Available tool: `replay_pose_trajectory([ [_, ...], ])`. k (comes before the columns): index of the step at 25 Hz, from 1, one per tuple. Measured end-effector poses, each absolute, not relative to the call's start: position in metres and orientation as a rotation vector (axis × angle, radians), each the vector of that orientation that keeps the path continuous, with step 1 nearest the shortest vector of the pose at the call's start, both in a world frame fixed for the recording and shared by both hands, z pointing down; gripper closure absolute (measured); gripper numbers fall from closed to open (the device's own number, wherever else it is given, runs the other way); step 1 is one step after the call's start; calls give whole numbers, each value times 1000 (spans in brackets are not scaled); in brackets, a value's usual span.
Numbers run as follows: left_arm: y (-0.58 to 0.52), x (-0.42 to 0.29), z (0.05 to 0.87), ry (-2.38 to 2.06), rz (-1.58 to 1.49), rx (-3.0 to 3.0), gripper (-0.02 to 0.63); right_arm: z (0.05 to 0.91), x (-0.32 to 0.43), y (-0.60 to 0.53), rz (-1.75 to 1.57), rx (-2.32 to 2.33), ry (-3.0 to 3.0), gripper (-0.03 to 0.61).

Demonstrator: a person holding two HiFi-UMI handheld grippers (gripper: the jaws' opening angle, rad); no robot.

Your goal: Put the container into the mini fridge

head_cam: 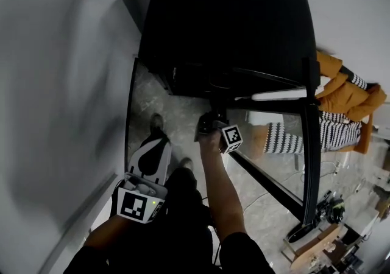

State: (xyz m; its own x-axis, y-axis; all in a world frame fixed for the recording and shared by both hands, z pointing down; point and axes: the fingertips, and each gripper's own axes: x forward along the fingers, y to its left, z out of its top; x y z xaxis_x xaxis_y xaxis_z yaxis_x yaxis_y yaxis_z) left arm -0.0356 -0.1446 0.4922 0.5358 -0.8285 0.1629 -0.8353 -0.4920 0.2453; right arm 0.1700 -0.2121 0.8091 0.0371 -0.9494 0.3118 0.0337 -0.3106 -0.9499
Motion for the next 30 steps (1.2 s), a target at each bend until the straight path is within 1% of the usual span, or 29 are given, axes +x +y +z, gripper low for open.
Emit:
replay_pose_trajectory([
  [8, -110, -35, 466, -1415, 32, 2448, 609, 761, 156, -178, -1470, -1436, 1079, 476],
  [11, -98, -32, 453, -1432, 19, 2459, 609, 744, 146, -163, -1519, -1438, 1131, 560],
  [12, -93, -31, 448, -1435, 16, 2461, 609, 737, 142, -157, -1535, -1428, 1150, 570],
  [22, -25, -16, 401, -1487, -18, 2465, 609, 672, 125, -91, -1660, -1355, 1258, 577],
  [30, 24, -18, 374, -1558, 10, 2419, 609, 622, 126, -38, -1684, -1342, 1355, 577],
])
